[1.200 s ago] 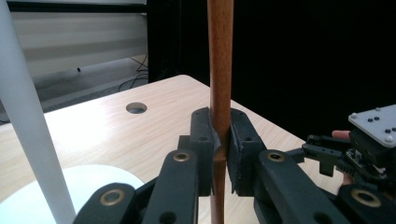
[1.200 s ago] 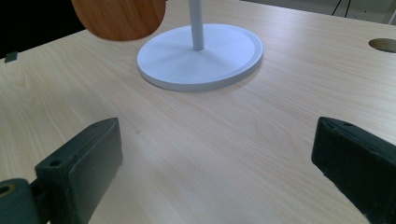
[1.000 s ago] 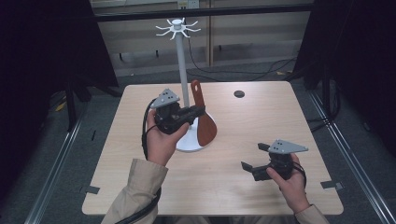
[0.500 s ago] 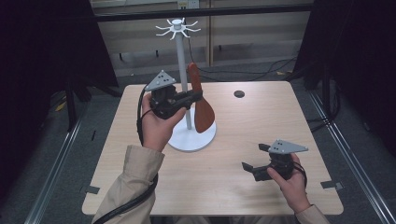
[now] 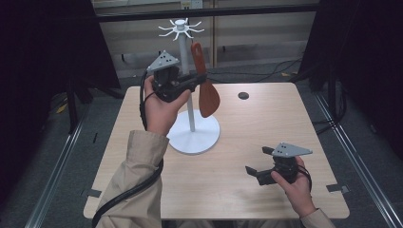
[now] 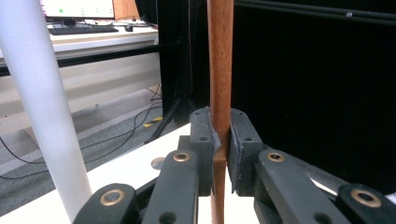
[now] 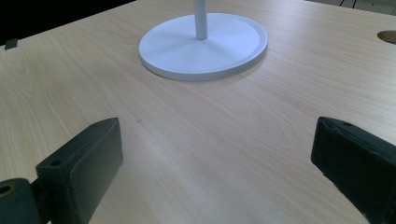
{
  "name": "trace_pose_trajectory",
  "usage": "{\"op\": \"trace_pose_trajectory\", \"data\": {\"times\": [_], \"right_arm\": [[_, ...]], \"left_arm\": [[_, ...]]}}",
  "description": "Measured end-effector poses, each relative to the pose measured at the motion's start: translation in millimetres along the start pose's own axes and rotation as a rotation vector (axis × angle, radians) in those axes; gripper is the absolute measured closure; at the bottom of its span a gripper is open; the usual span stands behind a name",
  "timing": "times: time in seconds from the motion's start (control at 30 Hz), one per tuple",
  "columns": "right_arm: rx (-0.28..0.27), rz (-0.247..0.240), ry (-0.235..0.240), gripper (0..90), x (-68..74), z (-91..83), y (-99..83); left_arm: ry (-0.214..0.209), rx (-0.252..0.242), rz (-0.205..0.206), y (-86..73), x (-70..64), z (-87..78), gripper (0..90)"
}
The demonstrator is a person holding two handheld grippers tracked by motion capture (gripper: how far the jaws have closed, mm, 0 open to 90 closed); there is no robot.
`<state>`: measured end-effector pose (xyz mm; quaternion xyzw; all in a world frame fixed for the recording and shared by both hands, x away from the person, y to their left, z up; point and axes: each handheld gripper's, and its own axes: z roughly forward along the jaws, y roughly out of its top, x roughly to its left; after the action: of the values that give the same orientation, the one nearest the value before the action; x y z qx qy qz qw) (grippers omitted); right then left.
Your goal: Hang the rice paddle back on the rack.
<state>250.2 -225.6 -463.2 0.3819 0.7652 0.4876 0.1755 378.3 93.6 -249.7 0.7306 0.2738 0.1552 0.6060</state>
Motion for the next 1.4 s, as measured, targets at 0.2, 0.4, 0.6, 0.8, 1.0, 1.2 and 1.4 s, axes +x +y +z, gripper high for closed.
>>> {"op": "trace_pose_trajectory", "data": {"times": [0.2,0.4,0.6,0.8,1.0,1.2,1.4], "right_arm": [[-0.006,-0.001,-0.004,2.0,-0.9,-1.8,0.8],[-0.005,0.005,-0.002,2.0,-1.9,-2.0,0.2],[-0.007,0.007,0.001,2.0,-2.6,-2.7,-0.2],[-0.005,0.001,0.003,2.0,-1.8,-1.9,0.2],[-0.003,0.001,0.002,2.0,-1.6,-2.2,0.1],[-0.009,0.003,0.004,2.0,-1.5,-3.5,1.3],[-0.005,0.0,0.003,2.0,-0.1,-3.6,1.9]], "left_arm": [[0.017,-0.005,0.001,10.0,6.6,5.9,82.4],[0.04,-0.01,-0.005,12.3,14.6,8.3,82.4],[0.06,-0.009,-0.017,7.8,22.1,8.5,82.3],[0.079,-0.02,-0.019,3.6,25.7,7.3,81.8],[0.086,-0.04,-0.015,1.8,27.4,5.8,74.5],[0.086,-0.048,-0.004,-0.7,25.8,4.9,62.3],[0.105,-0.06,-0.015,-8.5,25.9,1.0,45.3]]}}
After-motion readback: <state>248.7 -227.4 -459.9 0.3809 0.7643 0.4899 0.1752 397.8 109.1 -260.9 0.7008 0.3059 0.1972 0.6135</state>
